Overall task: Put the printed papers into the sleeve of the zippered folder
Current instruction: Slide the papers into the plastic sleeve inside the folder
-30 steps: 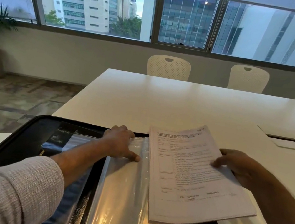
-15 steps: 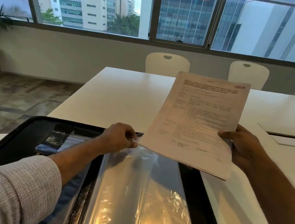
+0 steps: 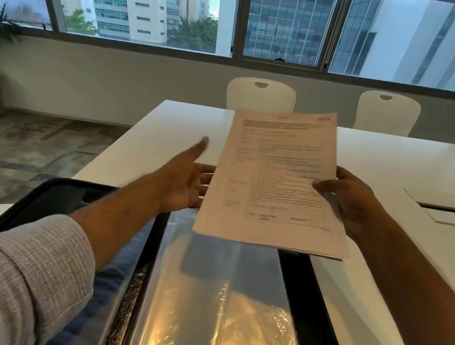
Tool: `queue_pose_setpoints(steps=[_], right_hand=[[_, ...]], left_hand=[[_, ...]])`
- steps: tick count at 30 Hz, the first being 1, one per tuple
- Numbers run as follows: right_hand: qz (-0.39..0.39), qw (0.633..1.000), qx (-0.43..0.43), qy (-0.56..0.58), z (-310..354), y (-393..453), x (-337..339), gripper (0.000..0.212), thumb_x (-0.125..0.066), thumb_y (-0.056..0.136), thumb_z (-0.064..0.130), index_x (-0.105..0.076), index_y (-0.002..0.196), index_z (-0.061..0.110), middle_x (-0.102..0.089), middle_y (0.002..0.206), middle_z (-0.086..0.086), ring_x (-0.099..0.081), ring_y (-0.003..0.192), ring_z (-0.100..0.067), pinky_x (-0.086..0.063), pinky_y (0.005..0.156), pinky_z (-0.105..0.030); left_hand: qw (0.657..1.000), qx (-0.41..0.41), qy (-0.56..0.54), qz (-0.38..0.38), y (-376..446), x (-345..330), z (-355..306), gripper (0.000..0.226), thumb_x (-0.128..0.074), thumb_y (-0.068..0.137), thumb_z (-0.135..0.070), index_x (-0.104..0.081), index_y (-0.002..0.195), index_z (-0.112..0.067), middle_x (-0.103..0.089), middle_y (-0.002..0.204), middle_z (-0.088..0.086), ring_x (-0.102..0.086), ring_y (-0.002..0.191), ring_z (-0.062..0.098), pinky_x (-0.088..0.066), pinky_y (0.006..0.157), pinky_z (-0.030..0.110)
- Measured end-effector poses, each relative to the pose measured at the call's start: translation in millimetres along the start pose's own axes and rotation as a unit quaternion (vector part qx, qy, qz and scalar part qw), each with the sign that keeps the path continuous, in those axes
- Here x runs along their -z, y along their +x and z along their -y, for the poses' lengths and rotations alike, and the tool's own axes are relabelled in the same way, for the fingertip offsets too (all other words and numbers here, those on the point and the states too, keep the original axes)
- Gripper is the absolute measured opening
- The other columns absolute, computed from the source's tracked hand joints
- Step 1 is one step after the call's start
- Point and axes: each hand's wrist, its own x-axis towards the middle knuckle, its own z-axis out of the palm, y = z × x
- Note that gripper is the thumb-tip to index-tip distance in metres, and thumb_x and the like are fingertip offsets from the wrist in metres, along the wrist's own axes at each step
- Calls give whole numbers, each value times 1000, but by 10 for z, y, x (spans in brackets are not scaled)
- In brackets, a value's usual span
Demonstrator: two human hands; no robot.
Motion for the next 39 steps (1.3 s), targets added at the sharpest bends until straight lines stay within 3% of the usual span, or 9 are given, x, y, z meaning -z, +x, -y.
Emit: queue_pose_setpoints(steps=[4, 8, 10, 12, 15, 24, 29, 32, 39], right_hand=[[15, 998, 47, -29, 7, 40, -190, 73, -52, 83, -18, -37, 138, 28, -61, 117, -14, -65, 95, -28, -61, 55, -35], [4, 975, 104, -195, 87, 71, -426, 30, -59, 90, 5, -62, 114, 22, -60, 119, -1, -66, 92, -26, -59, 65, -39], [33, 974, 95, -202, 170, 60, -560, 20, -60, 92, 35, -66, 103, 20, -68, 106, 0, -68, 90, -27, -59, 70, -45], [47, 968, 100, -226, 250, 90, -690, 43, -58, 83, 58, -64, 103, 21, -70, 99, 0, -70, 84, -26, -59, 64, -40], [1, 959, 143, -246, 279, 181, -838, 49, -63, 83, 54, -61, 114, 16, -65, 105, 1, -66, 89, -23, -53, 61, -27], [-55, 978, 80, -184, 192, 420, -749, 3, -64, 88, 10, -62, 87, 9, -66, 96, -6, -68, 78, -27, -55, 53, -32], [-50, 974, 52, -214, 53, 457, -705, 17, -60, 88, 1, -70, 77, 8, -65, 95, -12, -67, 77, -30, -60, 58, -33], [-37, 984, 44, -169, 104, 453, -637, 17, -60, 90, 2, -72, 81, 11, -62, 101, -12, -66, 87, -32, -60, 69, -36], [70, 995, 38, -64, 225, 384, -503, 12, -60, 87, -1, -69, 91, 7, -64, 113, -11, -67, 95, -36, -60, 77, -47]], left_hand=[[978, -87, 168, -87, -37, -237, -37, 23, -55, 96, -16, -63, 118, -12, -74, 103, 7, -71, 92, 29, -59, 76, 49], [936, -219, 230, -152, -53, -456, -82, 8, -66, 89, -17, -65, 96, -22, -72, 96, -2, -71, 81, 17, -60, 68, 36], [902, -276, 302, -137, -74, -573, -95, 12, -71, 86, -22, -67, 97, -24, -70, 95, -8, -70, 79, 13, -55, 59, 22], [871, -307, 365, -117, -93, -702, -100, 26, -74, 83, -30, -69, 107, -21, -69, 102, -9, -69, 82, 16, -54, 64, 22], [853, -319, 402, -97, -95, -843, -130, 45, -74, 82, -36, -64, 122, -17, -66, 119, -3, -64, 95, 17, -51, 86, 33], [923, -285, 256, -41, -58, -522, -106, 19, -67, 88, -16, -63, 107, -17, -67, 106, 2, -67, 92, 21, -58, 75, 26], [917, -211, 231, -247, 202, -143, 112, 32, -72, 85, -24, -64, 113, -11, -67, 102, 4, -62, 86, 17, -49, 67, 23], [897, -104, 289, -319, 312, 120, 184, 65, -73, 80, -46, -56, 128, -6, -60, 128, 14, -58, 113, 29, -48, 92, 34], [952, 36, 271, -139, 301, 207, 138, 73, -61, 76, -68, -59, 115, -6, -71, 113, 7, -62, 108, 26, -43, 104, 46]])
